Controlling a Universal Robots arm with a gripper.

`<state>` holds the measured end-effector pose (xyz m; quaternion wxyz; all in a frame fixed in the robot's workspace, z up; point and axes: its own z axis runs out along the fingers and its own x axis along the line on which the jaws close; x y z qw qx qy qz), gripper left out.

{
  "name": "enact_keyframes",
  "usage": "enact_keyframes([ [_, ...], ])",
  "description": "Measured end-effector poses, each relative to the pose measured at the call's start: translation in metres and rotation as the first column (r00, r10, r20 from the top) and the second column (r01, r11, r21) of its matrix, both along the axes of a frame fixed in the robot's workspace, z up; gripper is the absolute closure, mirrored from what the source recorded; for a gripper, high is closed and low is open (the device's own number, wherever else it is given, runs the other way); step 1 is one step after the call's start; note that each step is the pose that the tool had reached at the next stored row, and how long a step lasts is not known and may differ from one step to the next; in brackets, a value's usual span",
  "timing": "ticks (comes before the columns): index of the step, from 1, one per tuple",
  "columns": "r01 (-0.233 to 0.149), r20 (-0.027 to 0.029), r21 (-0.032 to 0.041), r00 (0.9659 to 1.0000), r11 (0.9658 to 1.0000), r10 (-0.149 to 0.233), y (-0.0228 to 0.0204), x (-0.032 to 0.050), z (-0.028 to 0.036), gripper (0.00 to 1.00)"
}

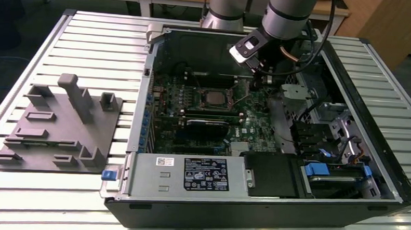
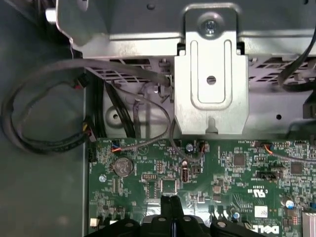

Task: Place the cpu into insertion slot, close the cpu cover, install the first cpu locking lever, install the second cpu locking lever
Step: 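Close the cpu cover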

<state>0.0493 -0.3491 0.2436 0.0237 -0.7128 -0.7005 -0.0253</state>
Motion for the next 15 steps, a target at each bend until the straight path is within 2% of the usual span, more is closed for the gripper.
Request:
enact_keyframes([
  [7,0.000,0.0000,0.0000,1.0000,1.0000,0.000,0.0006,-0.0044,0.0000,0.89],
  [15,0.000,0.0000,0.0018,1.0000,1.0000,0.000,0.0006,-0.0053,-0.0003,0.89],
])
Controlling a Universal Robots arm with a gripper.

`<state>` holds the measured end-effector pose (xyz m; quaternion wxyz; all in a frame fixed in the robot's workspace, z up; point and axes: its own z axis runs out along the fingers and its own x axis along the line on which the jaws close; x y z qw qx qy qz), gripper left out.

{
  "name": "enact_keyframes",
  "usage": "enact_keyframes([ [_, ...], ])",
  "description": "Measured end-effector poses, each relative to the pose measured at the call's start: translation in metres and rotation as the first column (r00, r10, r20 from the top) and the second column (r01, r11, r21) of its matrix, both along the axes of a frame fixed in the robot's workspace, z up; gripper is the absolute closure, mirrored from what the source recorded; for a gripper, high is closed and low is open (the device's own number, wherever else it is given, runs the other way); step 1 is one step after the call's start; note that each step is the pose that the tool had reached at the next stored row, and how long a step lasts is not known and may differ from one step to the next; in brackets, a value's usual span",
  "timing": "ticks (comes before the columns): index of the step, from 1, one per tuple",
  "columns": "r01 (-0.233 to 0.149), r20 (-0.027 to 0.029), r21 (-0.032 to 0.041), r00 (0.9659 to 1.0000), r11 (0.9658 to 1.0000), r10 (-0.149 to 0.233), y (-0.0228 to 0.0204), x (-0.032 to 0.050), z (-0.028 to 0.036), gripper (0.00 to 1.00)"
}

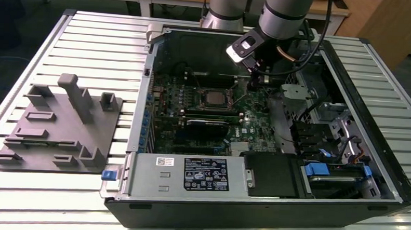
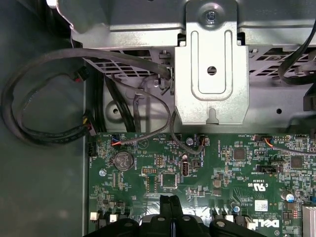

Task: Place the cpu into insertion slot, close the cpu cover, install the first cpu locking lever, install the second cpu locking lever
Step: 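Close the cpu cover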

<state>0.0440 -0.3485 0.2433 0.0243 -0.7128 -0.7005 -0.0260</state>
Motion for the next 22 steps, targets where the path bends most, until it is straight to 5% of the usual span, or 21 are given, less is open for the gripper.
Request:
enact_keyframes([
  [22,0.000,0.0000,0.0000,1.0000,1.0000,0.000,0.0000,-0.0024,-0.0010,0.89],
])
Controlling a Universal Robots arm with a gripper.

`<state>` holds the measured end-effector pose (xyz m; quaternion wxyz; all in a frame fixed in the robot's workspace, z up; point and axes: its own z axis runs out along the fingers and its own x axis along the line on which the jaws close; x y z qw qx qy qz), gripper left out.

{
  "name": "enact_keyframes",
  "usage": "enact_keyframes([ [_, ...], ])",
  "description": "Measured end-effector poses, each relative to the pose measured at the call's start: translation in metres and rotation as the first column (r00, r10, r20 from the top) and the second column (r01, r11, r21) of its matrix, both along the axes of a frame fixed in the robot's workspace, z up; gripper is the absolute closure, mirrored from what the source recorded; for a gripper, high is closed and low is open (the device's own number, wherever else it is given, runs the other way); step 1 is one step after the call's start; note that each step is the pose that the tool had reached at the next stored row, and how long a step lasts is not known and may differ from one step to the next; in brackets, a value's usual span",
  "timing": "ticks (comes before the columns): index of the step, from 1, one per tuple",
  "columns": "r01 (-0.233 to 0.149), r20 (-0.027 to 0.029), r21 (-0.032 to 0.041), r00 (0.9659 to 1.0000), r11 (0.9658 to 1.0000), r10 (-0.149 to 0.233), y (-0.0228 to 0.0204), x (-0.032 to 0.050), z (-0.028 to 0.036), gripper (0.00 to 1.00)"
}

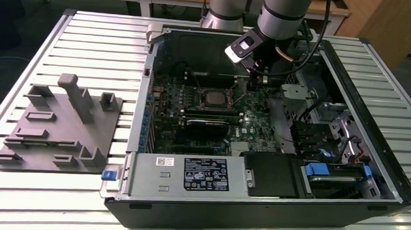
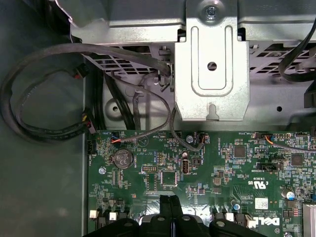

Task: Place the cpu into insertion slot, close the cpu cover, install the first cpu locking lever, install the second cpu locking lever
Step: 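Close the cpu cover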

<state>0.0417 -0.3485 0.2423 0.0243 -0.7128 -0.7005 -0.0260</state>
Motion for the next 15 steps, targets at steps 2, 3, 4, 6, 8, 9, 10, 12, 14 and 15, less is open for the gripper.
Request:
enact_keyframes([
  [2,0.000,0.0000,0.0000,1.0000,1.0000,0.000,0.0000,-0.0001,0.0000,0.89],
  [3,0.000,0.0000,0.0000,1.0000,1.0000,0.000,0.0000,-0.0001,0.0000,0.89],
  [4,0.000,0.0000,0.0000,1.0000,1.0000,0.000,0.0000,-0.0002,0.0000,0.89],
  [6,0.000,0.0000,0.0000,1.0000,1.0000,0.000,0.0000,-0.0002,0.0000,0.89],
  [8,0.000,0.0000,0.0000,1.0000,1.0000,0.000,0.0000,-0.0003,0.0000,0.89],
  [9,0.000,0.0000,0.0000,1.0000,1.0000,0.000,0.0000,-0.0004,0.0000,0.89],
  [10,0.000,0.0000,0.0000,1.0000,1.0000,0.000,0.0000,-0.0007,0.0000,0.89],
  [12,0.000,0.0000,0.0000,1.0000,1.0000,0.000,0.0000,-0.0007,0.0000,0.89],
  [14,0.000,0.0000,0.0000,1.0000,1.0000,0.000,0.0000,-0.0013,-0.0001,0.89],
  [15,0.000,0.0001,0.0000,1.0000,1.0000,0.000,0.0000,-0.0014,-0.0001,0.89],
])
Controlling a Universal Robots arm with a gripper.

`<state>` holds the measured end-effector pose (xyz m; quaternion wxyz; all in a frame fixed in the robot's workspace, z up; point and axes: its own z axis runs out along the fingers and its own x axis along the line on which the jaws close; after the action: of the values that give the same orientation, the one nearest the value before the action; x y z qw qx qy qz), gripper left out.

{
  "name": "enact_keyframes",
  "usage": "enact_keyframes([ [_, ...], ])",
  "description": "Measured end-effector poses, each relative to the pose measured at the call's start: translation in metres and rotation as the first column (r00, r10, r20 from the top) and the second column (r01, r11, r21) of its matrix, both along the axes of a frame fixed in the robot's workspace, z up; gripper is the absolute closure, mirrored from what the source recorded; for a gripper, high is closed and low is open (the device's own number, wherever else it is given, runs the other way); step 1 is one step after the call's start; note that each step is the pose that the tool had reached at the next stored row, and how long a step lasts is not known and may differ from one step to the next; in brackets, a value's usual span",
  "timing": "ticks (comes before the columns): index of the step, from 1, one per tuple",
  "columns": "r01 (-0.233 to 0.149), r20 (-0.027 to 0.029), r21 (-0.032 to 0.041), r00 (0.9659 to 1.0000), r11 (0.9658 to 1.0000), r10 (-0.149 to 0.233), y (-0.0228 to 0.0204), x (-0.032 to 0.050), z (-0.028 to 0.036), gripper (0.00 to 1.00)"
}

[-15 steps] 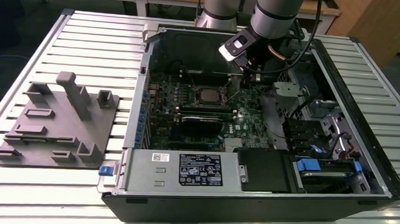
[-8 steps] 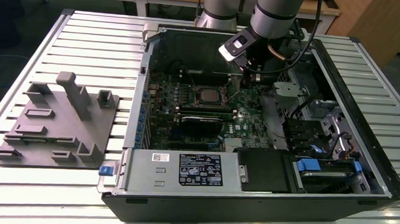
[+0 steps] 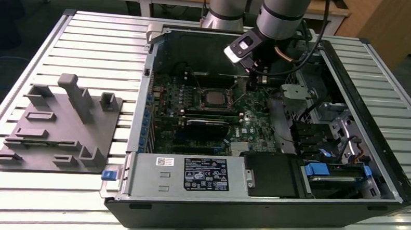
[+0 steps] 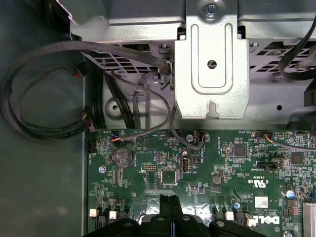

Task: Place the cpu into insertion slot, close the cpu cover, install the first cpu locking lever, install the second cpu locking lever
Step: 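Close the cpu cover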

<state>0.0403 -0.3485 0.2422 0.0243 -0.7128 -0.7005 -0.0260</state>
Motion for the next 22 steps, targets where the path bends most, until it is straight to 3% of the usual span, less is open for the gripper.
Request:
enact_keyframes([
  [22,0.000,0.0000,-0.0001,1.0000,1.0000,0.000,0.0000,-0.0056,-0.0002,0.89],
])
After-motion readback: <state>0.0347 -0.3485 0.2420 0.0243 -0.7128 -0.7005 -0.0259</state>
